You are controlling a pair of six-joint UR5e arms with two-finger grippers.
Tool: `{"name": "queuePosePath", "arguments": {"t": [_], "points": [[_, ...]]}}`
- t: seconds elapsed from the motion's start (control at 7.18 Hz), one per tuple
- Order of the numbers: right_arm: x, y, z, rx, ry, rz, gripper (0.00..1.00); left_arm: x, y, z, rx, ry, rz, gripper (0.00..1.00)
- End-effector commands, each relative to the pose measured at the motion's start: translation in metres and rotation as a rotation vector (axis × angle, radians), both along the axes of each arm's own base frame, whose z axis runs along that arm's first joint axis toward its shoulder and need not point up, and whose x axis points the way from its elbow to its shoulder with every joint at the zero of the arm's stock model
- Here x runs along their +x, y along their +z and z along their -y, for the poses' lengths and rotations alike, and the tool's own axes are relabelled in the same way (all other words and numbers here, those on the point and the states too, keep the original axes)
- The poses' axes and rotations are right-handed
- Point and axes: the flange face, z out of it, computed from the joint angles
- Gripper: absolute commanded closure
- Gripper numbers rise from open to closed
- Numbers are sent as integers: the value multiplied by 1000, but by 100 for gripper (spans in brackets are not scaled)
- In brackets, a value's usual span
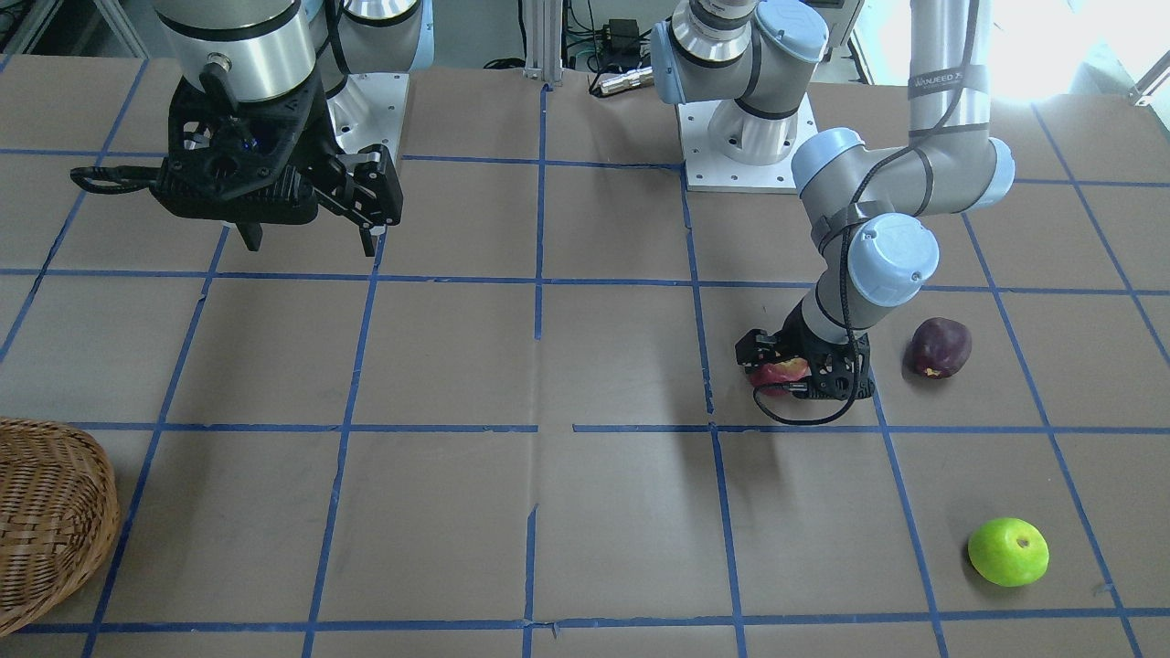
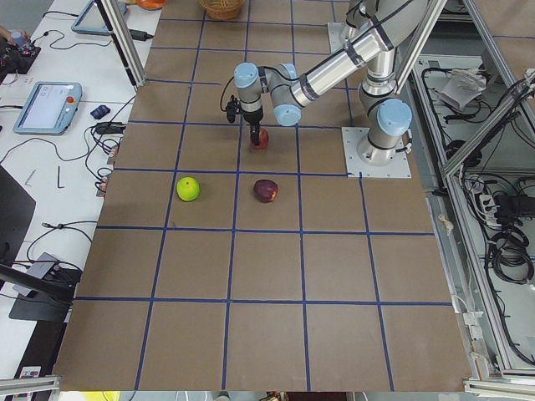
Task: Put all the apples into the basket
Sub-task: 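Carry the red apple to the table center and release it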
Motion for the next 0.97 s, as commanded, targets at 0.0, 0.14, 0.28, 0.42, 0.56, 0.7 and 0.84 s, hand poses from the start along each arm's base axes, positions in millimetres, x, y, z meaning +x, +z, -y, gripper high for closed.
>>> {"name": "queuePosePath", "arguments": {"t": [0.0,0.14,0.28,0.42,0.56,0.7,0.84], "points": [[0,0,0,0,3,0,0,-2,-15,-16,27,-47,-10,47],[0,0,1,0,6,0,0,-4,-4,-12,2,-54,-3,77],[0,0,1,-2,5,0,0,-24,17,1,-40,-59,-1,79],[0,0,1,0,5,0,0,-77,49,3,-105,-149,-18,79],[0,0,1,0,5,0,0,-146,50,-1,-126,-240,-89,80],[0,0,1,0,5,0,0,-198,51,3,-164,-197,-204,82],[0,0,1,0,5,0,0,-229,54,22,-222,-148,-266,81]]}}
